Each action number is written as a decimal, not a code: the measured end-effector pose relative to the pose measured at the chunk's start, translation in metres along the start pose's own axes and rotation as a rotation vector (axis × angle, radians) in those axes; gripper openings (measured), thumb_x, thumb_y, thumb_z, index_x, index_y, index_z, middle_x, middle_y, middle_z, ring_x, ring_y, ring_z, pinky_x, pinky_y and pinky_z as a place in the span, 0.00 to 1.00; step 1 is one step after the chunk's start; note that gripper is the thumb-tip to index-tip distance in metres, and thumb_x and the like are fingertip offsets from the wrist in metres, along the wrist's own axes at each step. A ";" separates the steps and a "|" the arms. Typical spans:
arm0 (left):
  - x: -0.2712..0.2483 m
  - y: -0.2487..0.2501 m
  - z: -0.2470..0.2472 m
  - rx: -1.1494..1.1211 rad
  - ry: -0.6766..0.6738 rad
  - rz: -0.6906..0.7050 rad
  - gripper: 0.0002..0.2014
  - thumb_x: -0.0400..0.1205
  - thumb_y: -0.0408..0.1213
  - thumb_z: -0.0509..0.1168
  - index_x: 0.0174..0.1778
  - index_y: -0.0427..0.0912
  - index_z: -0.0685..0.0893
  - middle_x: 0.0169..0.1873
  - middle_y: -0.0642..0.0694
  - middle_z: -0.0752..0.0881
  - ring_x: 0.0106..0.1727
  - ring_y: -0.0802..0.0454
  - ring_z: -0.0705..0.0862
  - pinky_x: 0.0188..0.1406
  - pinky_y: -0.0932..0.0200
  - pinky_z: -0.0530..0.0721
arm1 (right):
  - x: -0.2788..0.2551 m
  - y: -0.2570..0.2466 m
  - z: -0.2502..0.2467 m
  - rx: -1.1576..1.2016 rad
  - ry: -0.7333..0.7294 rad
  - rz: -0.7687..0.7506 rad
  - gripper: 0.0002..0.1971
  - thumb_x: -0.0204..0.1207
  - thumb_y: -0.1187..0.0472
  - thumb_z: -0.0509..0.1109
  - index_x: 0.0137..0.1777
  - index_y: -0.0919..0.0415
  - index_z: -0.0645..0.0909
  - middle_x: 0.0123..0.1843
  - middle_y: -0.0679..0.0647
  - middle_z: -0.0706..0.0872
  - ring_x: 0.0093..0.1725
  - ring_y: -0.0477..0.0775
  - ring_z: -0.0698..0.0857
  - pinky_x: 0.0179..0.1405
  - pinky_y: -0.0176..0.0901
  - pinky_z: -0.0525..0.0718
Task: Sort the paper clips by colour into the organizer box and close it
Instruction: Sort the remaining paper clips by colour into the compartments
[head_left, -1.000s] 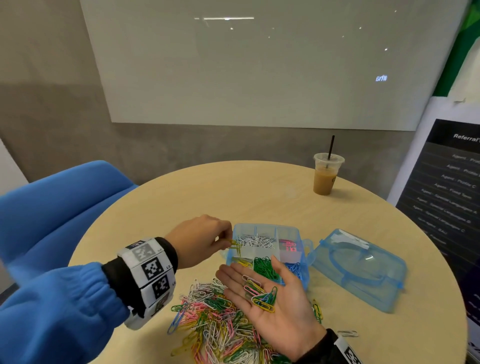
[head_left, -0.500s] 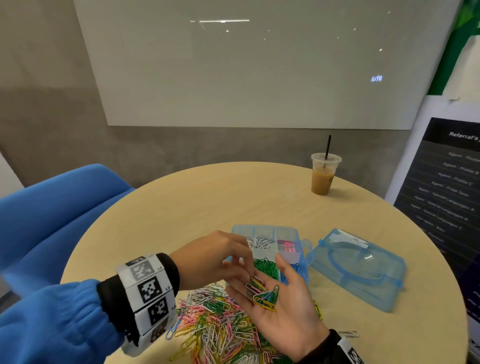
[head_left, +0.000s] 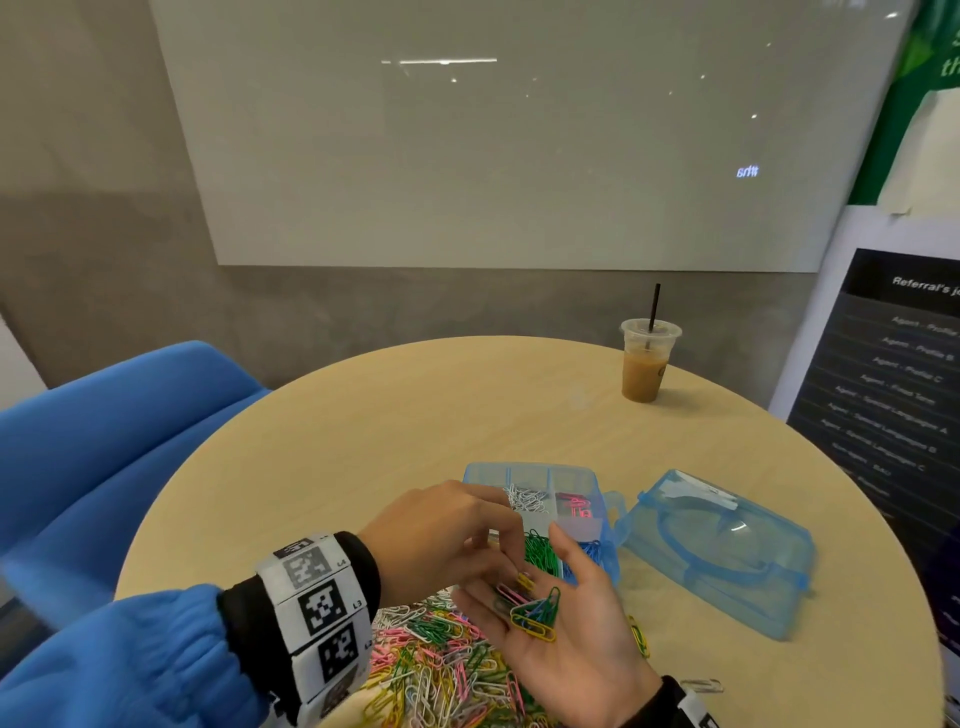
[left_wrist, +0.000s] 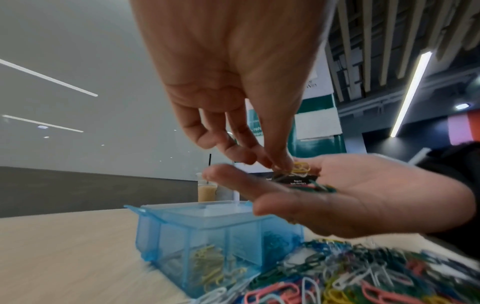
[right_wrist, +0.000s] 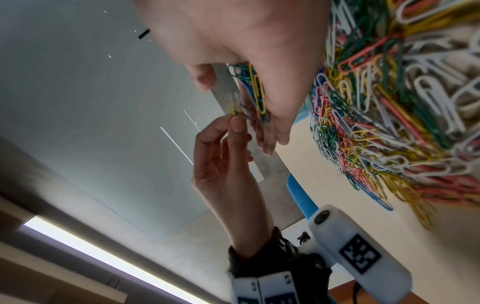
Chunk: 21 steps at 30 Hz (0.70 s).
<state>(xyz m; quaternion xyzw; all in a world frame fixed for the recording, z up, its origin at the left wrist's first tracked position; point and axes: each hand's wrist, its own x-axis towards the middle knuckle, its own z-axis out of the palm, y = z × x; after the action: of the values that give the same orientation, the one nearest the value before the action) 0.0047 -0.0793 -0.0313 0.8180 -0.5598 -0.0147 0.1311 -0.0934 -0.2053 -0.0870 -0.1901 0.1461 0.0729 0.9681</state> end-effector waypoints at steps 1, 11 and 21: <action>0.000 -0.002 -0.002 -0.025 0.013 -0.011 0.03 0.83 0.45 0.66 0.47 0.58 0.85 0.49 0.61 0.81 0.45 0.63 0.79 0.42 0.53 0.80 | 0.001 0.000 0.000 -0.002 0.004 -0.008 0.30 0.74 0.45 0.64 0.56 0.77 0.82 0.41 0.68 0.82 0.43 0.66 0.80 0.75 0.64 0.66; -0.003 -0.018 -0.007 -0.150 0.090 -0.083 0.02 0.82 0.45 0.69 0.44 0.58 0.86 0.34 0.71 0.84 0.40 0.65 0.83 0.33 0.72 0.72 | 0.002 -0.005 -0.001 -0.140 0.032 -0.012 0.36 0.69 0.46 0.63 0.56 0.85 0.82 0.63 0.78 0.82 0.59 0.74 0.85 0.68 0.60 0.74; -0.007 -0.015 0.002 -0.079 0.075 -0.075 0.05 0.83 0.47 0.68 0.51 0.59 0.88 0.39 0.63 0.90 0.37 0.76 0.79 0.36 0.78 0.71 | 0.006 -0.006 -0.005 -0.107 0.020 0.017 0.37 0.80 0.42 0.56 0.56 0.82 0.84 0.62 0.76 0.84 0.48 0.71 0.90 0.50 0.65 0.84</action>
<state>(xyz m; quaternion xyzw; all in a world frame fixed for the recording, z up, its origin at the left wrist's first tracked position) 0.0155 -0.0680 -0.0371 0.8326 -0.5224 -0.0110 0.1837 -0.0880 -0.2127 -0.0914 -0.2409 0.1531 0.0870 0.9544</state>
